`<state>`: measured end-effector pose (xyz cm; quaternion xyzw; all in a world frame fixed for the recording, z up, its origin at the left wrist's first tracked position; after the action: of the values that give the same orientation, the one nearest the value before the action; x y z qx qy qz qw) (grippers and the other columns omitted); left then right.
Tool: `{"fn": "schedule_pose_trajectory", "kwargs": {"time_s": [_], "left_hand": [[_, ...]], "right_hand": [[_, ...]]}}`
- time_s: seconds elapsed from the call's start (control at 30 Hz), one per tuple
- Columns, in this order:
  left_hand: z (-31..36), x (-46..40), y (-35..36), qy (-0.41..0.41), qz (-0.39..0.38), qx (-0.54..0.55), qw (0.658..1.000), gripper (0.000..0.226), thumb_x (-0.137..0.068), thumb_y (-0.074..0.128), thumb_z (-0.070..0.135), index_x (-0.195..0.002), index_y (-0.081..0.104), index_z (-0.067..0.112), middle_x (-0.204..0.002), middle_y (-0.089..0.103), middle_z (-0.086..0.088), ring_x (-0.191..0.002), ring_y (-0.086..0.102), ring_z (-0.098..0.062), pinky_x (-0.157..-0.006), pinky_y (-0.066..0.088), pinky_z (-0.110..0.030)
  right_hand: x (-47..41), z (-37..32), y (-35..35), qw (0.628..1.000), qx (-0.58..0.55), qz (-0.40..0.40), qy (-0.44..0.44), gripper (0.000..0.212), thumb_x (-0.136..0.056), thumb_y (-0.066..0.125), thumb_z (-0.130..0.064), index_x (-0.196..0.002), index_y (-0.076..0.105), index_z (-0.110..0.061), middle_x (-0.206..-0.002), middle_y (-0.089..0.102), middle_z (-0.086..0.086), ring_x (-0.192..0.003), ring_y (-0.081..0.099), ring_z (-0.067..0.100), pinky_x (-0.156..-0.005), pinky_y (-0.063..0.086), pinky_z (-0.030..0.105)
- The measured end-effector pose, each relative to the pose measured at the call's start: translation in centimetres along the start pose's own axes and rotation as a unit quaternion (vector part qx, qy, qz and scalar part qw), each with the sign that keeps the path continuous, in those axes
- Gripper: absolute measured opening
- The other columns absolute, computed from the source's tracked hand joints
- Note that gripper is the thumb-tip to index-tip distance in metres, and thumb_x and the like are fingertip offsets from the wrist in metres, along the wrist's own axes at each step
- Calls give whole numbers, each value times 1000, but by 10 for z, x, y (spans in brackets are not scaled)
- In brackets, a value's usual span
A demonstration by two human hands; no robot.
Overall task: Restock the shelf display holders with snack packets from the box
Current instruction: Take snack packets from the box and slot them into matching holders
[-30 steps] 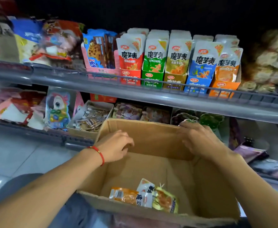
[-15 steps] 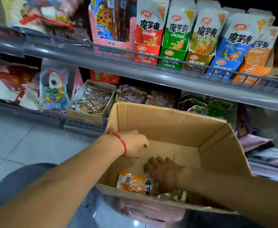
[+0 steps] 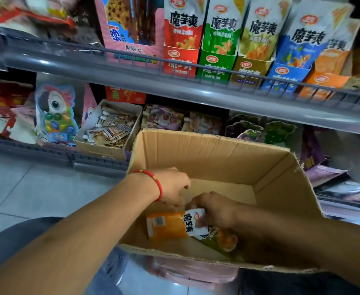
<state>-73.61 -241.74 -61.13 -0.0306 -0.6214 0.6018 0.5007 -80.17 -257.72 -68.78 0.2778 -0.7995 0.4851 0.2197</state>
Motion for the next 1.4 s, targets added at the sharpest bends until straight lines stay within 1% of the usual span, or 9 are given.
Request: {"fn": "schedule_pose_trajectory", "kwargs": {"time_s": [0.2, 0.37, 0.5, 0.67, 0.77, 0.97, 1.1, 1.3, 1.4], "left_hand": [[7, 6, -13, 29, 52, 58, 997, 11, -90, 72, 26, -85, 66, 18, -71, 61, 6, -70, 57, -9, -68, 43, -28], [-5, 25, -31, -52, 234, 91, 967, 24, -86, 70, 24, -69, 58, 12, -49, 50, 11, -51, 43, -8, -55, 41, -28], [11, 40, -20, -50, 451, 42, 890, 25, -90, 63, 26, -69, 52, 18, -58, 52, 5, -59, 51, -19, -59, 49, -41], [57, 19, 13, 66, 481, 62, 872, 30, -99, 44, 36, -124, 55, 24, -105, 69, 1, -86, 70, -26, -69, 60, -40], [62, 14, 13, 78, 510, 39, 856, 40, -97, 53, 37, -128, 65, 14, -118, 68, -1, -100, 68, -25, -80, 60, -38], [59, 12, 17, 108, 469, 125, 868, 38, -104, 48, 36, -131, 69, 20, -145, 54, 6, -135, 47, -10, -110, 41, -29], [64, 17, 10, 112, 441, 325, 829, 31, -101, 61, 20, -130, 69, 26, -142, 55, 23, -126, 48, 18, -99, 41, -5], [56, 14, 4, 92, 468, 299, 826, 34, -96, 67, 14, -123, 73, 34, -133, 59, 29, -123, 52, 14, -104, 45, -14], [57, 14, 3, 90, 462, 315, 824, 40, -96, 66, 12, -129, 69, 36, -134, 60, 28, -126, 52, 12, -108, 44, -18]], "right_hand": [[53, 12, -63, 959, -235, 156, -23, 21, -81, 87, -20, -89, 69, -13, -87, 77, 1, -77, 70, 9, -61, 54, 24], [85, 21, -90, 882, -372, 289, -11, 20, -80, 86, -15, -93, 73, -6, -87, 78, 12, -74, 73, 17, -69, 61, 35], [99, 23, -101, 840, -418, 347, -9, 13, -91, 77, -20, -95, 72, -9, -86, 79, 7, -83, 76, 25, -78, 61, 37], [101, -3, -98, 743, -608, 276, -43, 17, -106, 54, -18, -99, 62, -5, -95, 75, 18, -82, 69, 23, -69, 58, 33], [107, -6, -100, 696, -667, 259, -60, 28, -107, 50, -24, -98, 67, -4, -91, 76, 16, -87, 72, 24, -82, 61, 42], [105, -4, -97, 748, -604, 260, -89, 28, -93, 70, -8, -121, 64, -6, -101, 78, 15, -82, 72, 20, -71, 56, 29], [94, -2, -91, 750, -599, 268, -84, 24, -98, 65, -9, -122, 65, -5, -103, 78, 16, -89, 74, 24, -72, 57, 30], [91, -3, -90, 779, -552, 263, -142, 44, -82, 83, -28, -121, 68, -17, -109, 77, 8, -100, 72, 20, -89, 56, 32], [92, 1, -90, 826, -459, 298, -134, 40, -86, 81, -11, -121, 67, -26, -110, 76, 0, -105, 71, 18, -89, 60, 35]]}}
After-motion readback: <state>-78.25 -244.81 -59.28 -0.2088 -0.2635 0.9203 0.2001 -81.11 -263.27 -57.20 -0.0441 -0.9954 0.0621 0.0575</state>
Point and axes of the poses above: each hand's wrist, its own x-axis away from the middle knuckle, its own y-axis out of the palm, z = x × y, the point moved 1 cm from there along -x, towards the middle knuckle
